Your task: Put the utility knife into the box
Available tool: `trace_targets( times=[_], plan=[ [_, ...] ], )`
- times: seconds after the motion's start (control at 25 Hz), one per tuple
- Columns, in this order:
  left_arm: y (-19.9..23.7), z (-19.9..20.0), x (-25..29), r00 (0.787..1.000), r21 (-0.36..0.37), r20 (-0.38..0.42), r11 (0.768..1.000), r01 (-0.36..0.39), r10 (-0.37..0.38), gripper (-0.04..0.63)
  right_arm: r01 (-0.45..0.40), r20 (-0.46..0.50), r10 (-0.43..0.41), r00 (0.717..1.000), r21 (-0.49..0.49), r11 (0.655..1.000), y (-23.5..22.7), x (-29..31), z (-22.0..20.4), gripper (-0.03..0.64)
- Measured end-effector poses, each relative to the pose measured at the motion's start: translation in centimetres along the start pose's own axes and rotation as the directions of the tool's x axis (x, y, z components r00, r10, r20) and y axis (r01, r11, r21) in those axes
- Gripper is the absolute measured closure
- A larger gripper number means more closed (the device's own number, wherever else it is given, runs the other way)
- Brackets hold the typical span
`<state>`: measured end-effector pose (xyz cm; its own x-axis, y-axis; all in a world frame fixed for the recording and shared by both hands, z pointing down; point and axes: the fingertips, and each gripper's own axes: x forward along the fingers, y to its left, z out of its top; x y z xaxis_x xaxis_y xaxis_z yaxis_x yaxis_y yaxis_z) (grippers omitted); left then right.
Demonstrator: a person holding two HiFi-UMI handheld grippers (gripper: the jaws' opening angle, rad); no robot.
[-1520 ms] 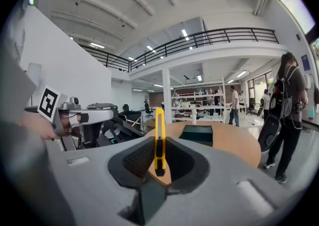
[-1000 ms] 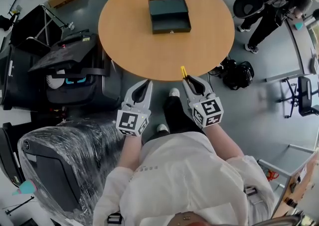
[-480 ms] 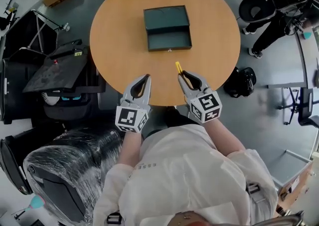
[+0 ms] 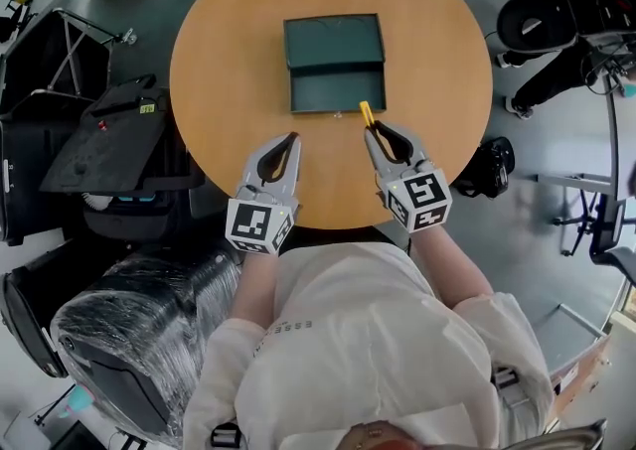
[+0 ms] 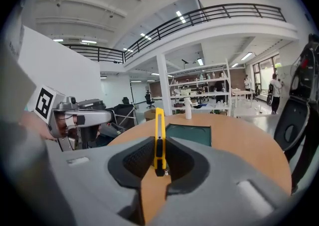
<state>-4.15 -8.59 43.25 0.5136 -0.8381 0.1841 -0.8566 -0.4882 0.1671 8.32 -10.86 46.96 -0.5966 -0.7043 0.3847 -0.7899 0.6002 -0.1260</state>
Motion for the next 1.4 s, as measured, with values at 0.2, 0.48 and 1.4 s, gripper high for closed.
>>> trace_targets(
  times=[0.2, 0.48, 1.4],
  plan=[
    [1.2, -0.3, 2.0, 0.999, -0.009, -0.017, 0.999, 0.033, -0.033, 0.580, -0.002, -0.045, 0.002, 0.999, 0.007, 1.000, -0.7, 2.7, -0.4, 0.560],
    [4.0, -0.7, 5.2, 0.997, -0.032, -0.042, 0.997, 0.065, -0.067, 0.580, -0.077, -0.237, 0.079, 0.968, 0.015, 0.997, -0.9, 9.1, -3.2, 0.560],
    [8.9, -4.3, 9.5, 0.987, -0.090, -0.142, 0.994, 0.068, -0.081, 0.580, -0.266, -0.728, 0.126, 0.674, -0.080, 0.961, -3.8, 18.3, -13.5, 0.558]
  ],
)
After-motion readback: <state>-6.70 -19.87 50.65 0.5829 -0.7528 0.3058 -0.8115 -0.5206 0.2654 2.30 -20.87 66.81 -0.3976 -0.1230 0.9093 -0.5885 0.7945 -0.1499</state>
